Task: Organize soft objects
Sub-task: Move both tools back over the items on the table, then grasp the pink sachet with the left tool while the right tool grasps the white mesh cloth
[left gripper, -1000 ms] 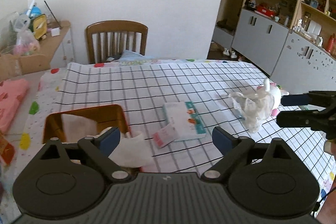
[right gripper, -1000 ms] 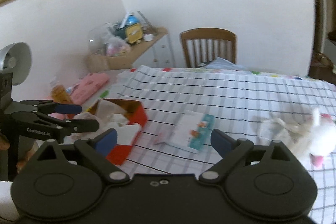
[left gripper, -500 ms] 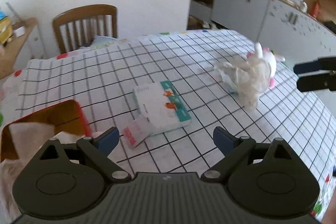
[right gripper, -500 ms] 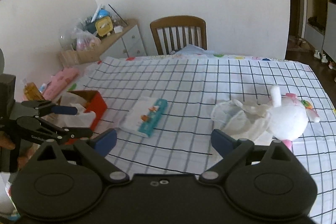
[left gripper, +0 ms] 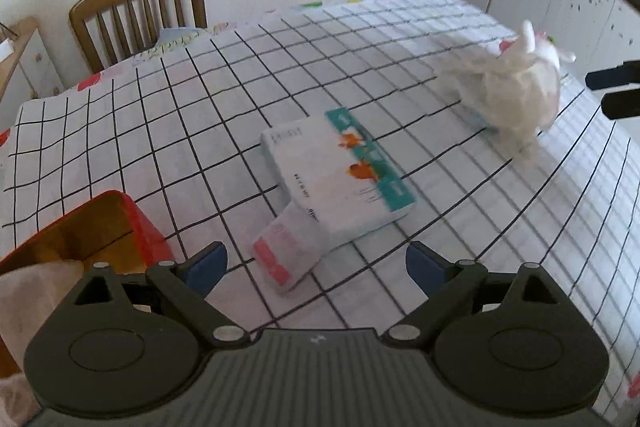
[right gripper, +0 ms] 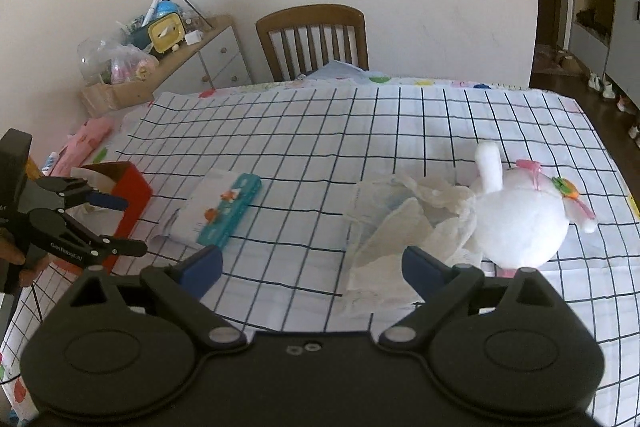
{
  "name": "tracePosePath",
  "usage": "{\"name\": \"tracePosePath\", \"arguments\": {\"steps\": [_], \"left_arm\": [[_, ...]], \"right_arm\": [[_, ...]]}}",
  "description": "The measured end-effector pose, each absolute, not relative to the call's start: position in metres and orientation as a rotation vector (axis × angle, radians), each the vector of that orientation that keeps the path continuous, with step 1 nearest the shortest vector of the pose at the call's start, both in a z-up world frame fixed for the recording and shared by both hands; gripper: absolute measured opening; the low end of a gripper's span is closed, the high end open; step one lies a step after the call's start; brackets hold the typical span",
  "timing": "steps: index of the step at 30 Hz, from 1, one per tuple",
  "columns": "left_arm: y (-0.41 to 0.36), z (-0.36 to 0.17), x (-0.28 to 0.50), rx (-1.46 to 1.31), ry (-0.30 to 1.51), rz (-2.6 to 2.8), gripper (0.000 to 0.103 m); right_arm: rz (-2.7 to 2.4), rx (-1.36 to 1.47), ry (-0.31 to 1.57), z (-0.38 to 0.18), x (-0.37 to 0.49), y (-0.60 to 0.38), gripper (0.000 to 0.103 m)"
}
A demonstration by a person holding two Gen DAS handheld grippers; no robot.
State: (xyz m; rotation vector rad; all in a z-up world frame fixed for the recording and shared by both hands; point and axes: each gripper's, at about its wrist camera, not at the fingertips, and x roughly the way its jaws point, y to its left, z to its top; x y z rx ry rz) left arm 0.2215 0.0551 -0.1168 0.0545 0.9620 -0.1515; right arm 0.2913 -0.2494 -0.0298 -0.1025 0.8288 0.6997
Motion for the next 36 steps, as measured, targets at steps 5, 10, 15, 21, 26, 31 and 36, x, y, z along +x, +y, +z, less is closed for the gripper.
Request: {"name": "tracePosePath", "arguments": {"steps": [5, 10, 15, 21, 26, 31, 36], "left_arm": [[0.056, -0.127, 0.234, 0.117, 1.002, -0.141, 0.096], [0.059, -0.132, 0.241, 0.130, 1.008, -0.123, 0.096], [0.058, -0.138, 0.247, 0.159, 1.035, -0.129, 0.076], [0.056, -0.144, 0.249, 0.213, 1.044, -0.137, 0.068], [0.054, -0.145, 0.252, 0.213, 1.044, -0.162, 0.052], [0.049, -0.147, 0.252, 0.223, 1.035, -0.168, 0.043], [0.049, -0.146, 0.252, 0.219, 1.020, -0.157, 0.033]], "right_arm": [[0.694, -0.112, 0.850, -0.039, 0.303, -0.251, 0.096], [0.680, -0.115, 0.866, -0.046, 0.310, -0.254, 0.094], [0.667, -0.109, 0.881, -0.052, 0.317, -0.255, 0.094], [0.655, -0.118, 0.891, -0.058, 0.322, -0.254, 0.093], [0.608, -0.104, 0.901, -0.066, 0.329, -0.256, 0.090], [0.527, -0.096, 0.911, -0.077, 0.337, -0.255, 0.079], [0.459, -0.103, 0.923, -0.090, 0.343, -0.251, 0.074]]}}
